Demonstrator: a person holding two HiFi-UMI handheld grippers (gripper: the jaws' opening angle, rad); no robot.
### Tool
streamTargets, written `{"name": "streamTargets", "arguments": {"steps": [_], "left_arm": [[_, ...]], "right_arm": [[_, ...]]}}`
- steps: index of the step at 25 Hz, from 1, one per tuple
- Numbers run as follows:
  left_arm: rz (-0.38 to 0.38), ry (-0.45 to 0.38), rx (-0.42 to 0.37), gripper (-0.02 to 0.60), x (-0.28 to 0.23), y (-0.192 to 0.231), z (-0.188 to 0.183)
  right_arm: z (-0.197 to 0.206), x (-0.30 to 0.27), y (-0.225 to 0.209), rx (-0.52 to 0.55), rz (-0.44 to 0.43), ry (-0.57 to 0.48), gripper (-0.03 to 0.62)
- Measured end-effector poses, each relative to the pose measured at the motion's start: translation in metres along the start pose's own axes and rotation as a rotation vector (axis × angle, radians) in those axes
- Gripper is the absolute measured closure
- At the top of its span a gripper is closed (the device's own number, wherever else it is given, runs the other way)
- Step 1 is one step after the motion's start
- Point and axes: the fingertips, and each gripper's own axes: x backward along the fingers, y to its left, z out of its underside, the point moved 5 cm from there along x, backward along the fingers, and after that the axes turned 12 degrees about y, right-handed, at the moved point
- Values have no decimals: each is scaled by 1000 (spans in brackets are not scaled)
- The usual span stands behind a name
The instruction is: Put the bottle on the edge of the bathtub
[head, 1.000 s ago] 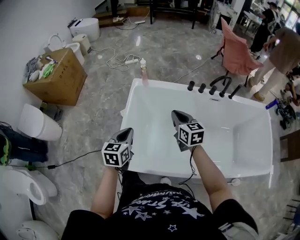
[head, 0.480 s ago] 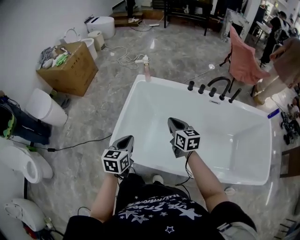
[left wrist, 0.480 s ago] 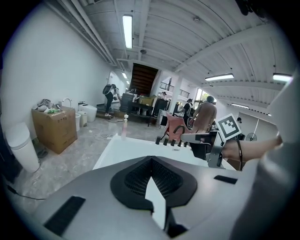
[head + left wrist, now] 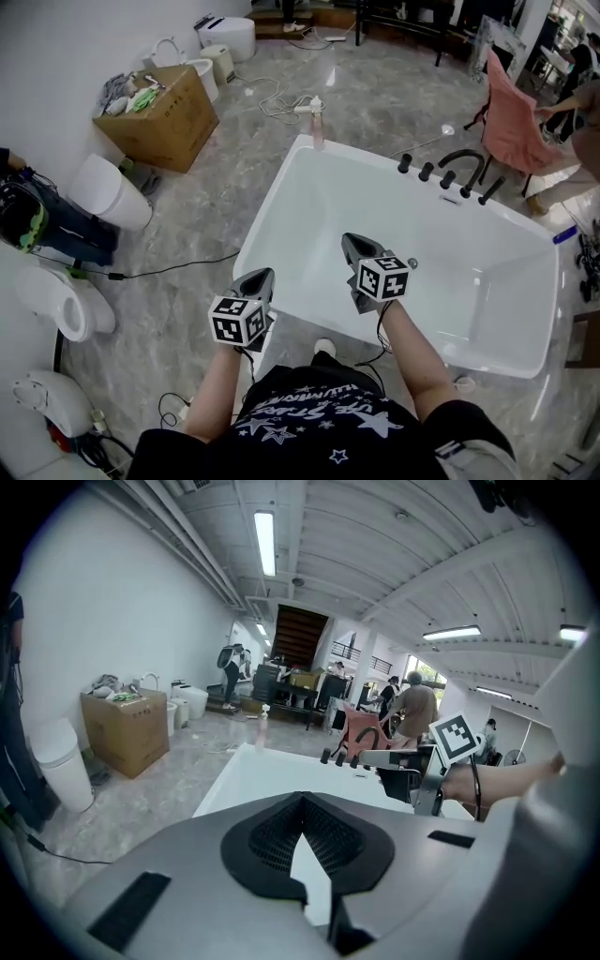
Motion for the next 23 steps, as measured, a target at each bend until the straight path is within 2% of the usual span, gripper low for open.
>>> {"name": "streamTargets", "arguments": {"steps": [6,14,23], "left_arm": [[-14,-12,39,566,19,13,17],[-36,-31,122,566,70,19,69],[-40,-84,121,566,136,12,106]], "right_arm": [[14,-10,19,45,-3,47,580],[36,10,63,90,-17,64,580],[62,49,123,111,-13,39,580]]}}
